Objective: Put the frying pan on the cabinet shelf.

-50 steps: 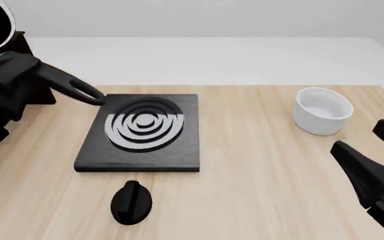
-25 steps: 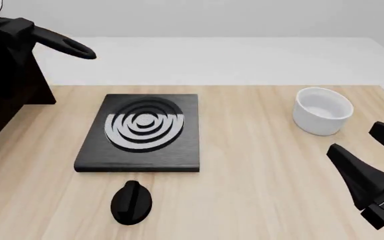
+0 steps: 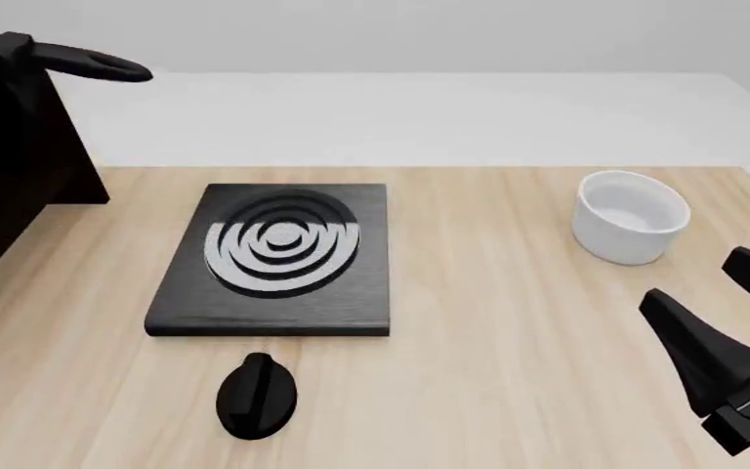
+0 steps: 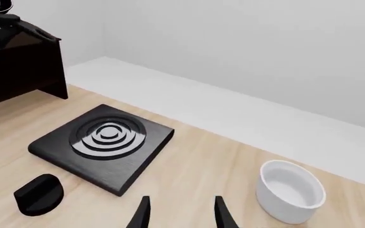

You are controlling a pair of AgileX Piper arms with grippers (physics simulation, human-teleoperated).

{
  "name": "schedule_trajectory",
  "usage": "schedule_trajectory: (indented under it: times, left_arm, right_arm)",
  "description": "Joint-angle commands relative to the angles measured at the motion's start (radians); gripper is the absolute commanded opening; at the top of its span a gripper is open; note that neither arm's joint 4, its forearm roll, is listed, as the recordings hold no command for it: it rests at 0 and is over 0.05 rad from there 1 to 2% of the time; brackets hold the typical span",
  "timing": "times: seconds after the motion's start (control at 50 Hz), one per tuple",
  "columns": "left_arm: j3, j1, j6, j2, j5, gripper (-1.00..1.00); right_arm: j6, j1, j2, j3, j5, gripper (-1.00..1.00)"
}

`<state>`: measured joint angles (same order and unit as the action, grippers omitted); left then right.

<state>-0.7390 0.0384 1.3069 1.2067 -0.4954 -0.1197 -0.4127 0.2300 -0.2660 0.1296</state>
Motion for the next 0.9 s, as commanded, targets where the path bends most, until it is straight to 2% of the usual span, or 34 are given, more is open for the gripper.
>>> schedule_trajectory:
  times: [0.02, 0.12, 0.16, 0.32, 0.44, 0.46, 0.5, 0.52, 0.56, 0.58, 0.72, 0.78, 0.86, 0.9]
  left_arm:
    - [-0.056, 0.049, 0.088, 0.074, -0.098, -1.00]
    - [-0.072, 0.040, 0.124, 0.118, -0.130, -1.00]
    - [-0.083, 0.054, 0.177, 0.162, -0.169, -1.00]
    - [-0.154, 0.075, 0.184, 0.209, -0.139, -1.00]
    - [-0.142, 0.078, 0.224, 0.243, -0.188, -1.00]
    - [-0.133, 0.077, 0.235, 0.250, -0.202, -1.00]
    - [-0.103, 0.094, 0.335, 0.309, -0.301, -1.00]
    - [-0.108, 0.102, 0.333, 0.319, -0.306, -1.00]
    - [-0.129, 0.111, 0.284, 0.311, -0.267, -1.00]
    - [-0.130, 0.109, 0.279, 0.311, -0.268, -1.00]
    - [-0.156, 0.130, 0.282, 0.340, -0.272, -1.00]
    - [-0.178, 0.115, 0.234, 0.340, -0.220, -1.00]
    - [-0.199, 0.141, 0.239, 0.376, -0.222, -1.00]
    - [-0.199, 0.146, 0.264, 0.393, -0.245, -1.00]
  right_arm:
    - [0.000, 0.006, -0.006, 0.007, -0.003, 1.00]
    - [-0.003, 0.008, -0.009, 0.009, -0.002, 1.00]
    - [-0.001, 0.010, -0.015, 0.009, 0.002, 1.00]
    - [0.016, 0.018, -0.033, 0.009, 0.011, 1.00]
    - [0.014, 0.019, -0.037, 0.010, 0.013, 1.00]
    - [0.014, 0.019, -0.037, 0.011, 0.012, 1.00]
    - [0.012, 0.020, -0.039, 0.012, 0.012, 1.00]
    - [0.011, 0.020, -0.038, 0.013, 0.011, 1.00]
    - [0.022, 0.023, -0.037, 0.010, 0.015, 1.00]
    - [0.043, 0.030, -0.045, 0.008, 0.023, 1.00]
    - [0.036, 0.027, -0.033, -0.005, 0.022, 1.00]
    - [0.038, 0.029, -0.051, -0.008, 0.040, 1.00]
    - [0.035, 0.032, -0.063, -0.024, 0.065, 1.00]
    - [0.032, 0.032, -0.064, -0.024, 0.068, 1.00]
